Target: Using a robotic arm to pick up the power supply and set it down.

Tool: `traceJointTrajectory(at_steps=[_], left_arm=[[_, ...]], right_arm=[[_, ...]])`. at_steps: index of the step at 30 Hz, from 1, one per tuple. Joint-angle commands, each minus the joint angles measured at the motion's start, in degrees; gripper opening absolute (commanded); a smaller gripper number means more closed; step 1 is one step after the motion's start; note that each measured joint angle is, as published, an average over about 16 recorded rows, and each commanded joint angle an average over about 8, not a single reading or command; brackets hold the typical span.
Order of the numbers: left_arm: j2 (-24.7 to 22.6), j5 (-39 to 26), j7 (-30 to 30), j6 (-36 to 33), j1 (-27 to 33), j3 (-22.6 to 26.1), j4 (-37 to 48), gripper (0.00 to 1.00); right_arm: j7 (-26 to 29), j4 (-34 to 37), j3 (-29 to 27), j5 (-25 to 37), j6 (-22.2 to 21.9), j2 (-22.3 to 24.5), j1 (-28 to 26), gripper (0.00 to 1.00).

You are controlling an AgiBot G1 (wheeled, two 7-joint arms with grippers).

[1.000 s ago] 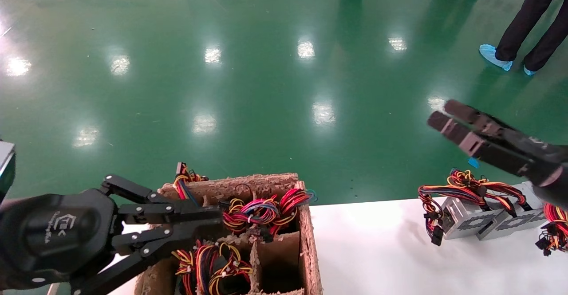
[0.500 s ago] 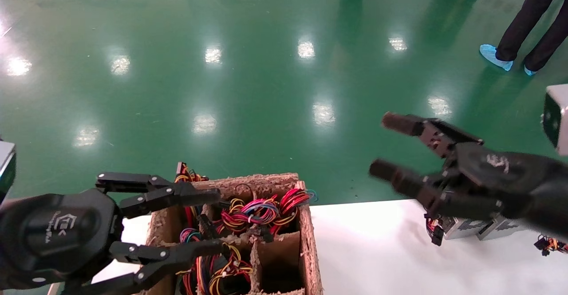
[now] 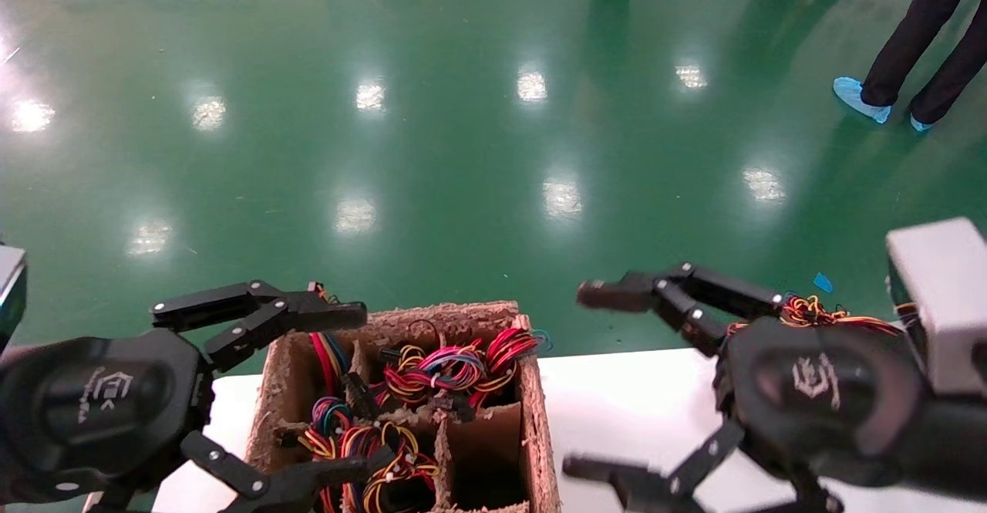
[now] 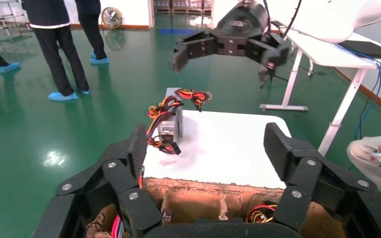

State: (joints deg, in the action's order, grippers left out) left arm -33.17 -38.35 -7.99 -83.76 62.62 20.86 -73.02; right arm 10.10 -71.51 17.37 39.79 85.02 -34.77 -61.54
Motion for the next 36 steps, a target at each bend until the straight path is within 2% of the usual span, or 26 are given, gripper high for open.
traceJointTrajectory(at_steps=[1,6,36], left_arm=[[0.0,0.0,0.0,0.0,0.0,0.0,0.0,1.00],[0.0,0.0,0.0,0.0,0.0,0.0,0.0,1.00],[0.0,0.0,0.0,0.0,0.0,0.0,0.0,1.00]], right_arm=[[0.6,-2.0,-1.3,2.0,0.7,-0.2,0.0,1.00],[1.0,-3.8,-2.5,3.8,1.3,-0.4,0.0,1.00],[0.6,-1.9,-1.3,2.0,0.6,-0.2,0.0,1.00]])
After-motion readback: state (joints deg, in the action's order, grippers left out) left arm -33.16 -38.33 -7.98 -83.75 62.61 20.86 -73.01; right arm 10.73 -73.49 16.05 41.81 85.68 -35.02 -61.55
